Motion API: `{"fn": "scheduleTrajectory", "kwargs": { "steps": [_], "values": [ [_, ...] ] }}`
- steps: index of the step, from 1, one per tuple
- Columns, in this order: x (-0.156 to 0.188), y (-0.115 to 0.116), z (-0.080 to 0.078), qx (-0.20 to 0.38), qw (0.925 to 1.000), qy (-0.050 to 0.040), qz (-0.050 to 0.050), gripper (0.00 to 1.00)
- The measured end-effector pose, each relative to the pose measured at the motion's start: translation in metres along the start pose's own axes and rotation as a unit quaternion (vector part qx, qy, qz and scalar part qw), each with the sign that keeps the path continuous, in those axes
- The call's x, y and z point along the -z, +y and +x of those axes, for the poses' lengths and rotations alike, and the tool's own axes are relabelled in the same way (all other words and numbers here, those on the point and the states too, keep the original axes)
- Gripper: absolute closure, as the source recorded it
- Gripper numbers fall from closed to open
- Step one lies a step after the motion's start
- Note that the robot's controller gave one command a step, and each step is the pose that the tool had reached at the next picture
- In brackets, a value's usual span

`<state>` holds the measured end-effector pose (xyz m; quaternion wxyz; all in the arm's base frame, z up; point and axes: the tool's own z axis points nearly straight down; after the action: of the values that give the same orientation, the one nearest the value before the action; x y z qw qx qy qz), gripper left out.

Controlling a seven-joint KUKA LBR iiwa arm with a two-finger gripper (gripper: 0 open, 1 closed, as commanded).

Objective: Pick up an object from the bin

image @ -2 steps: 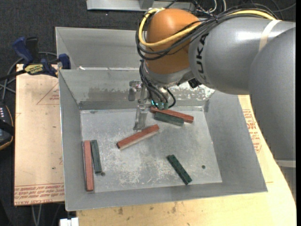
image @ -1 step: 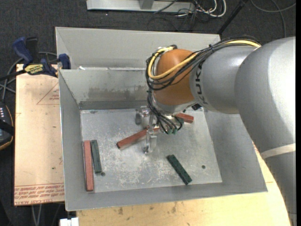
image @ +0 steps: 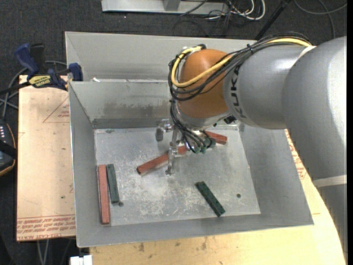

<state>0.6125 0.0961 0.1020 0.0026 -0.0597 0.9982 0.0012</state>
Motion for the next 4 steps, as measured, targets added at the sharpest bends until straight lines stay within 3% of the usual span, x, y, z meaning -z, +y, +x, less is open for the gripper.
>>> {"fn": "scheduleTrajectory", "kwargs": {
  "steps": [1,2,3,4],
  "values": [
    [-0.002,-0.014,0.009,-0.044,0.9990,0.0024,0.001,0.00],
    [-0.034,0.006,-0.008,-0.030,0.9995,0.0018,0.000,0.00],
    [-0.033,0.007,-0.008,-0.030,0.9995,0.0012,0.000,0.00],
    [-0.032,0.006,-0.009,-0.031,0.9995,0.0007,0.000,1.00]
  ]
}}
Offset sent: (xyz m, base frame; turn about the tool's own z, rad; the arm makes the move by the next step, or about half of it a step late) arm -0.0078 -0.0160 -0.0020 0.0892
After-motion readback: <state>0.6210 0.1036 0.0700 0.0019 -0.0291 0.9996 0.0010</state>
